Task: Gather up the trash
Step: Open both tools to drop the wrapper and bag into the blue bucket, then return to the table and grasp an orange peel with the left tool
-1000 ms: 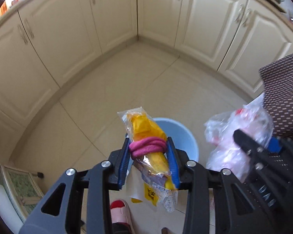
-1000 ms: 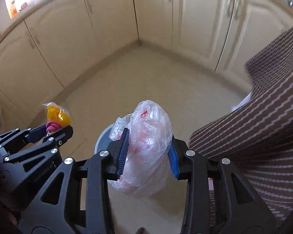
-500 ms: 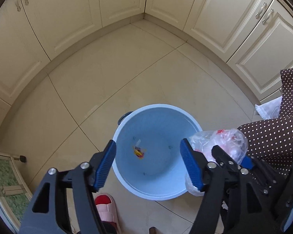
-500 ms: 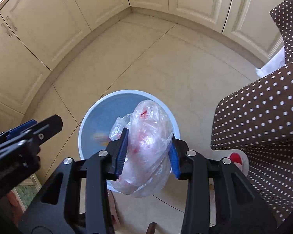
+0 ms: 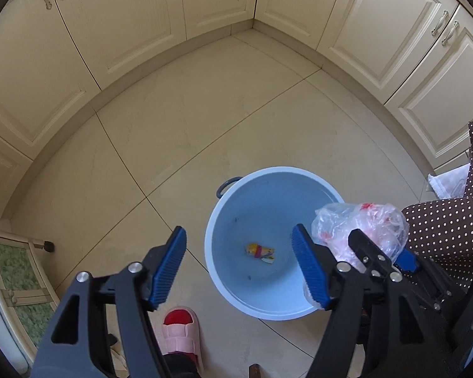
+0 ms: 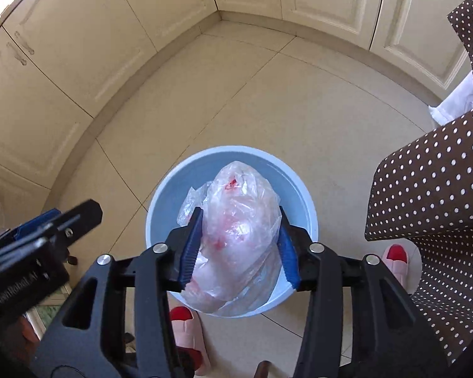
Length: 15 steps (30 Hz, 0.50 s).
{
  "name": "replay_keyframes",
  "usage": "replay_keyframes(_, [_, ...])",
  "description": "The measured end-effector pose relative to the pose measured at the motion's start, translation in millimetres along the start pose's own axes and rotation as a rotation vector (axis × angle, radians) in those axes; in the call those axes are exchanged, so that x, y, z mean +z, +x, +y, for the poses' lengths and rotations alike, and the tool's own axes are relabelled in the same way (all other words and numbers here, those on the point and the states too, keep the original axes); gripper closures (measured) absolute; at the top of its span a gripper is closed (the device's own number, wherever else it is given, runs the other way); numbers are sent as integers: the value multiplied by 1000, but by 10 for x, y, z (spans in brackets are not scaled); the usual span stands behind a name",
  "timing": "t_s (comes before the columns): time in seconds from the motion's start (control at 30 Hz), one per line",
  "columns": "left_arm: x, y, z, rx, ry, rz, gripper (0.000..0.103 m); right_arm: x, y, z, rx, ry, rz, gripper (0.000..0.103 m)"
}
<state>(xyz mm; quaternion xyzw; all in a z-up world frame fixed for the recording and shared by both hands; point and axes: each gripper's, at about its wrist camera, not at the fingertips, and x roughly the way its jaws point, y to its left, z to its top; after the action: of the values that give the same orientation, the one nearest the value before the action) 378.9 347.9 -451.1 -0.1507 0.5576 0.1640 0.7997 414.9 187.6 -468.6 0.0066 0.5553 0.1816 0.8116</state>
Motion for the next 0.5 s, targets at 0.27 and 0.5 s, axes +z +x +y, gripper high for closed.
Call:
replay_keyframes(0.27, [4, -105, 74, -13, -35, -13, 35, 35, -293, 64, -3, -18, -44, 49])
replay_keyframes(0.5, [-116, -450, 153, 4, -67, -63, 35, -30, -842, 83, -12, -46, -105, 49])
